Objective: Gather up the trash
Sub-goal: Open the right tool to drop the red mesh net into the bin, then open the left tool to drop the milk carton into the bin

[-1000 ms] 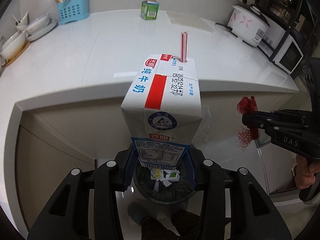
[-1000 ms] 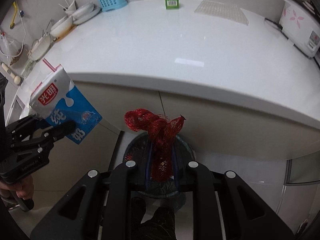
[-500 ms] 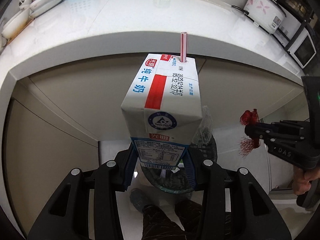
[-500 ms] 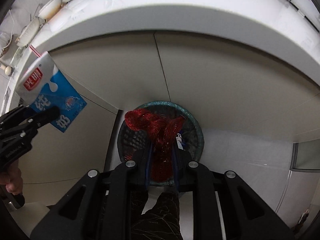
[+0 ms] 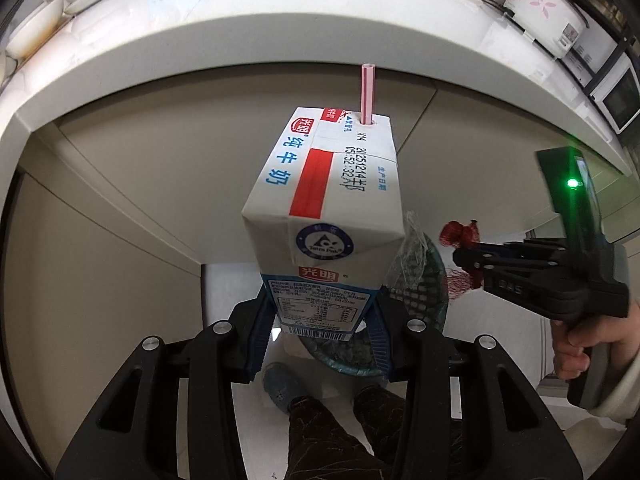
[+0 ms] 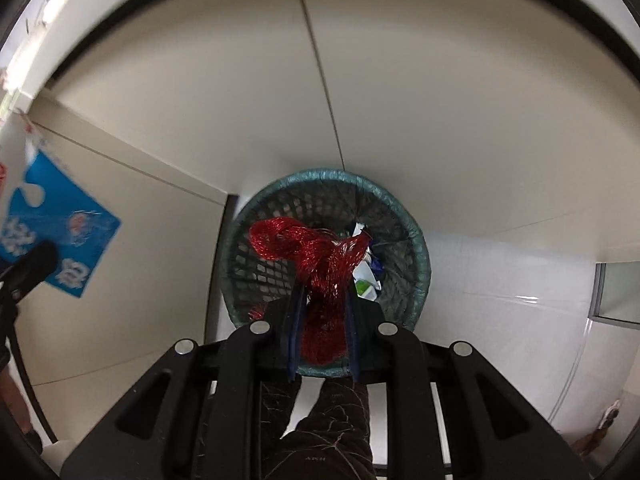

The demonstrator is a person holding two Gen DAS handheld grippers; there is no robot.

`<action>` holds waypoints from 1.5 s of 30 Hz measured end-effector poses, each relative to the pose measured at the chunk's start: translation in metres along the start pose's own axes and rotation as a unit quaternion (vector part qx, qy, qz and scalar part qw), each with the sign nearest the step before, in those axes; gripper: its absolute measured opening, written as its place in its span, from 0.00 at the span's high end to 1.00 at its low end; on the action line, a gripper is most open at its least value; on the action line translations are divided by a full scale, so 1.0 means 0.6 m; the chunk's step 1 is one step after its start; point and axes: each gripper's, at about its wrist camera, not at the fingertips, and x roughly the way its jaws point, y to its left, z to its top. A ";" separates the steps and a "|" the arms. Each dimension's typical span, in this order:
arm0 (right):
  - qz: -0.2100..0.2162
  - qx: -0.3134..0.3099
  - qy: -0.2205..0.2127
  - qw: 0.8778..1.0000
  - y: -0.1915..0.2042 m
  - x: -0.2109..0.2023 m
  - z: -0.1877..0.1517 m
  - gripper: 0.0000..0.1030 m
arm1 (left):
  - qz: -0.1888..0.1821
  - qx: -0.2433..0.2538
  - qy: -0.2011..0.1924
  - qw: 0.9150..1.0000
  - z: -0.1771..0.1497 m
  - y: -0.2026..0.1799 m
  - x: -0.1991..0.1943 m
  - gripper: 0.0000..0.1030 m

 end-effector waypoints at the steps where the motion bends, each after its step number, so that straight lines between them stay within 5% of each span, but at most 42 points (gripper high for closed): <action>1: -0.001 0.000 0.004 1.000 0.001 0.006 0.001 0.83 | 0.003 0.000 0.003 1.000 -0.001 0.000 0.003 0.60; 13: 0.000 -0.009 0.021 1.000 0.005 0.025 0.004 0.67 | 0.006 -0.008 0.018 1.000 0.018 -0.007 0.031 0.59; 18: -0.008 -0.007 0.015 1.000 0.006 0.021 0.002 0.36 | 0.006 -0.005 0.022 1.000 0.014 -0.009 0.039 0.59; 24: -0.024 0.019 -0.007 1.000 -0.012 0.001 0.003 0.19 | 0.009 -0.003 0.033 0.999 0.025 -0.017 0.060 0.59; 35: -0.041 0.073 -0.082 0.993 -0.096 -0.099 -0.002 0.08 | -0.013 0.024 0.062 0.998 0.037 -0.069 0.139 0.59; 45: -0.058 0.098 -0.104 0.988 -0.165 -0.148 -0.023 0.07 | -0.024 0.052 0.095 0.994 0.045 -0.121 0.206 0.59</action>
